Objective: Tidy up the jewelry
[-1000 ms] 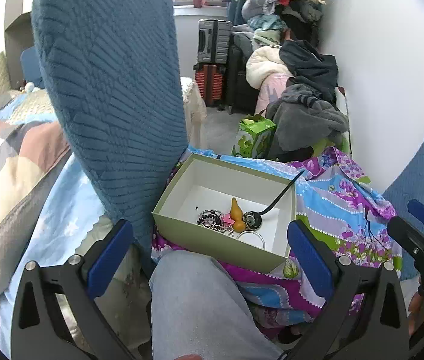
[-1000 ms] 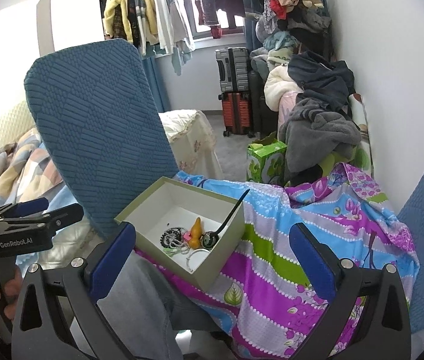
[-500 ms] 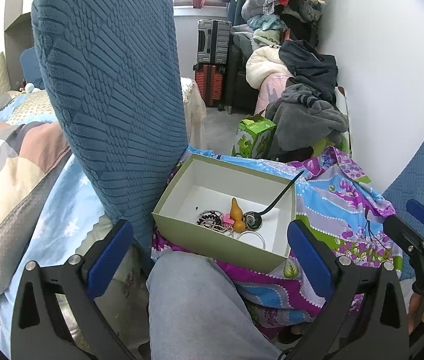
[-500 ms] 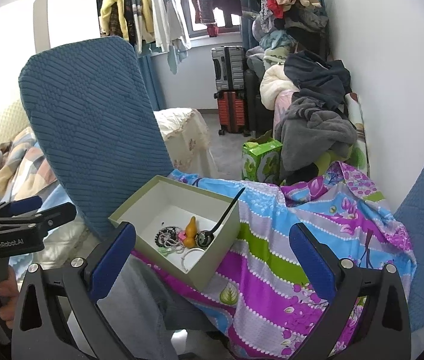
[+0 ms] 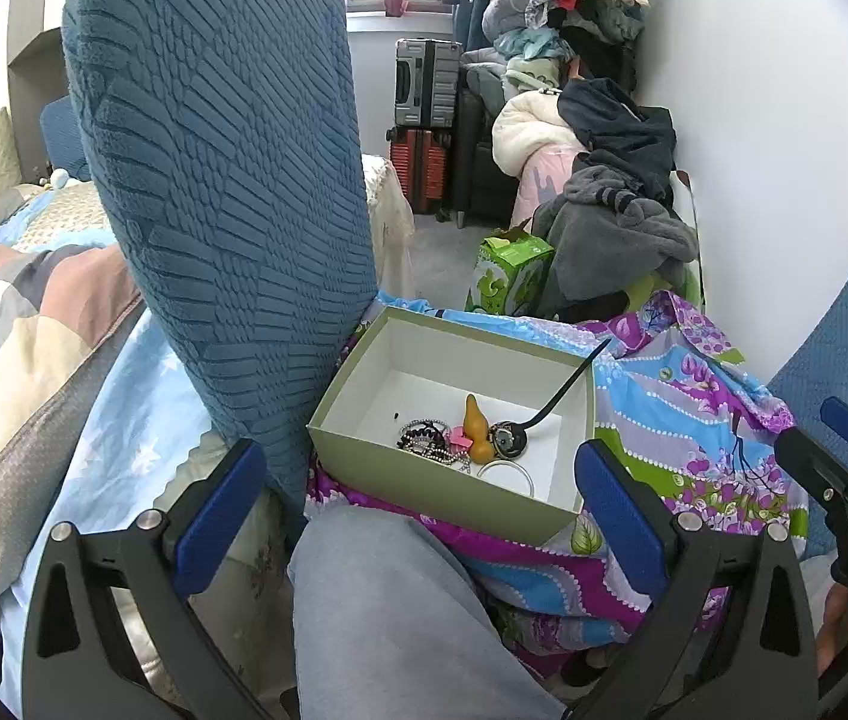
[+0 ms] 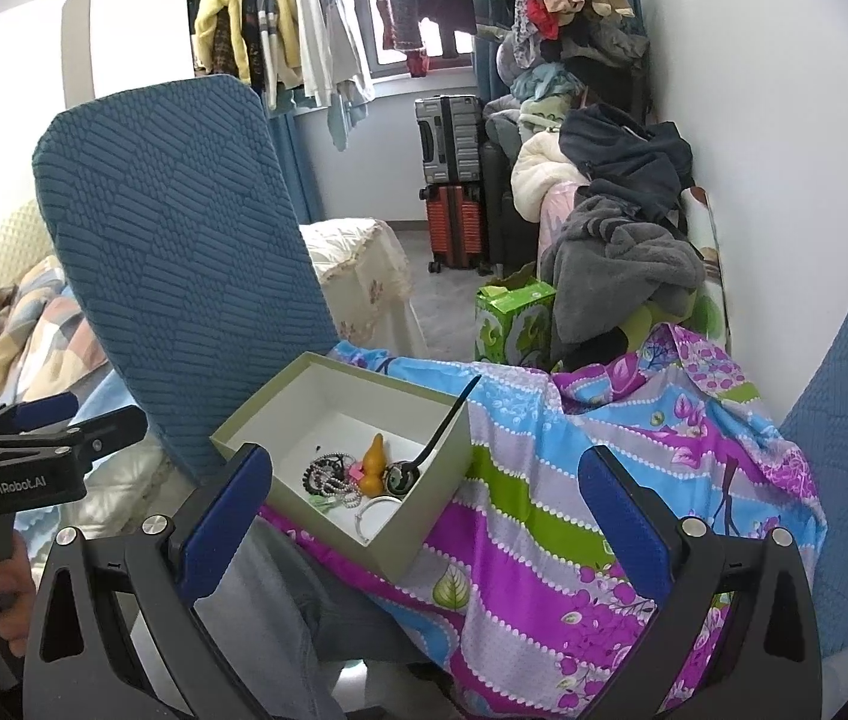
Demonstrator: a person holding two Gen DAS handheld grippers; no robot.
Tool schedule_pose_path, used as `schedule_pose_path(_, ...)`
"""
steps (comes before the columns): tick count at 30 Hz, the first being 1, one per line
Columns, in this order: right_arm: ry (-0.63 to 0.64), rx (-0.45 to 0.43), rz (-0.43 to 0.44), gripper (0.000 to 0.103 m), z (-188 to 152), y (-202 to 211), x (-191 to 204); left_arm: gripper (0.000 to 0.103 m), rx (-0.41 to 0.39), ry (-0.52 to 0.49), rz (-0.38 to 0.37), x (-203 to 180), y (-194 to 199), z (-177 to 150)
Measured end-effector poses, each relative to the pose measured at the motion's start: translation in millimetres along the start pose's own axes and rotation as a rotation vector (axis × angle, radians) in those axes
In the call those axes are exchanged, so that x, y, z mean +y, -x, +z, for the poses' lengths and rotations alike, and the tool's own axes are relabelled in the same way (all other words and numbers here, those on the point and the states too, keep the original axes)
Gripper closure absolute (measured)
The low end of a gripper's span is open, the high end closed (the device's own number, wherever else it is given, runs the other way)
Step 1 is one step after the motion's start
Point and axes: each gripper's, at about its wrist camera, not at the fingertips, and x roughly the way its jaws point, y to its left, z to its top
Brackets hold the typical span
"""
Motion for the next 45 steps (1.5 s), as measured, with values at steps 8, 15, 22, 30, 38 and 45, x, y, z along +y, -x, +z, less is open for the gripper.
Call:
schedule_pose_path(8,-0.011,-0.003,-0.012,0.0,-2.3,0.6,-0.5,0.001,0.006,-0.002,-0.002,-3.2,-0.8,-1.2)
schedule_pose_path(15,-0.01,-0.002,-0.01,0.0,-2.7,0.8,-2.1,0.001,0.004,-0.004,-0.003,-2.4,-0.5,-1.5)
schedule_pose_path(22,-0.011,0.001,-0.012,0.0,-2.7,0.6,-1.4,0.001,0.008,0.005,-0.008,-2.5,0.0,-2.4)
schedule_pose_path(30,-0.011,0.0,-0.012,0.0,-3.2,0.4,-1.5,0.001,0.007,0.006,-0.004,-1.5,0.4,-1.6)
schedule_pose_path(38,-0.008,0.001,-0.012,0.0,-3.5,0.3,-1.8,0.001,0.011,0.009,0.001,-2.4,0.5,-2.5)
schedule_pose_path(45,-0.007,0.003,-0.014,0.0,-4.5,0.4,-2.8,0.001,0.01,0.01,-0.002,-1.9,0.4,-4.4)
